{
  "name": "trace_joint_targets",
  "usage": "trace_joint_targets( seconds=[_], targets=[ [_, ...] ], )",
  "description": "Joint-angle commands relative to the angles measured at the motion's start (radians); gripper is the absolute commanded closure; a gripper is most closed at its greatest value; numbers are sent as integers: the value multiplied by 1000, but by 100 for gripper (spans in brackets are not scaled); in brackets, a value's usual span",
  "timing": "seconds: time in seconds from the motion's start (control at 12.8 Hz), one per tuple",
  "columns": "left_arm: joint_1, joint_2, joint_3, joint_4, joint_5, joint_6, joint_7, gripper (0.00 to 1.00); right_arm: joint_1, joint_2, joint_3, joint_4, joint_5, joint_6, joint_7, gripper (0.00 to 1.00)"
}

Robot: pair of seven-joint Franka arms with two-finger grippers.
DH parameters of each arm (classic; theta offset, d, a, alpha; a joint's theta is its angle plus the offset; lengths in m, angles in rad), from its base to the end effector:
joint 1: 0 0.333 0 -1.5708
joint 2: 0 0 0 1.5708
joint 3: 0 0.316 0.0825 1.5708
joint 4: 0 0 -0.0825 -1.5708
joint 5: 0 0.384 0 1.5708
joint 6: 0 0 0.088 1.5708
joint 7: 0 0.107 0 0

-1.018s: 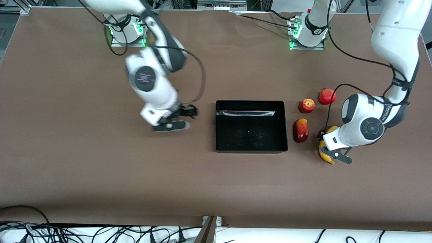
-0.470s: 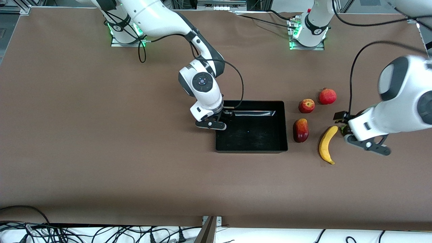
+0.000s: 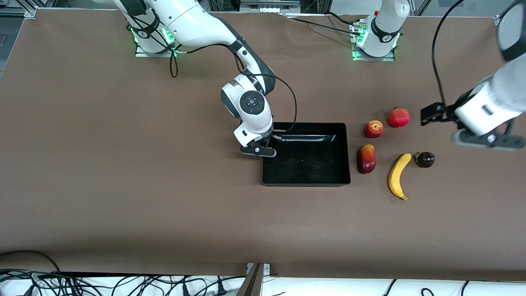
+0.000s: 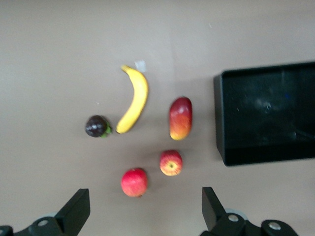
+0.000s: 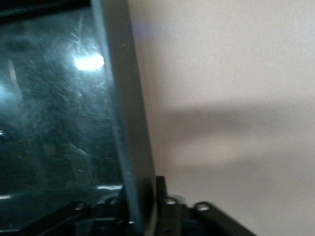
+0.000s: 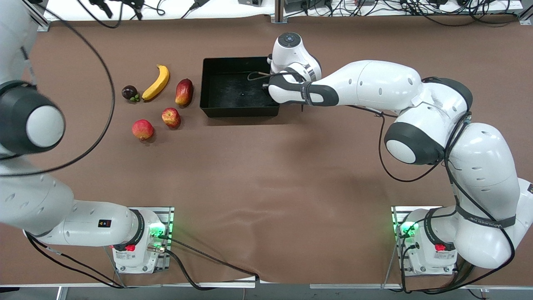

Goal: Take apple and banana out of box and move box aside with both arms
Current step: 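Grip the tray rim with the right gripper while the left gripper withdraws, then drag the empty black tray away from the fruits with the right gripper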

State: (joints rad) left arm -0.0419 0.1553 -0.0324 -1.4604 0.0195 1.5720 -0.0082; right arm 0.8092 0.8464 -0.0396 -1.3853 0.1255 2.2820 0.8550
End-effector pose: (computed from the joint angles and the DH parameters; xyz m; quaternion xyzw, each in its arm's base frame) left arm 0.5995 -0.0410 0.5869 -0.9992 0.0331 0.0215 0.0081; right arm 0.5240 0.5204 0.2080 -0.9963 0.0753 0.0070 0.0419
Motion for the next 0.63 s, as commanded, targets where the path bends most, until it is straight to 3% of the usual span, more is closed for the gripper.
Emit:
trace_joint_targets(
  seconds=[0.0, 0.55],
  targets=[
    [-3, -172, 20, -251, 19, 155, 1, 0, 9, -23, -11, -15, -12, -50, 4, 100],
    [7, -165, 13, -241, 19, 135, -16, 0, -183, -174, -57, -17, -10, -268, -397, 100]
  ],
)
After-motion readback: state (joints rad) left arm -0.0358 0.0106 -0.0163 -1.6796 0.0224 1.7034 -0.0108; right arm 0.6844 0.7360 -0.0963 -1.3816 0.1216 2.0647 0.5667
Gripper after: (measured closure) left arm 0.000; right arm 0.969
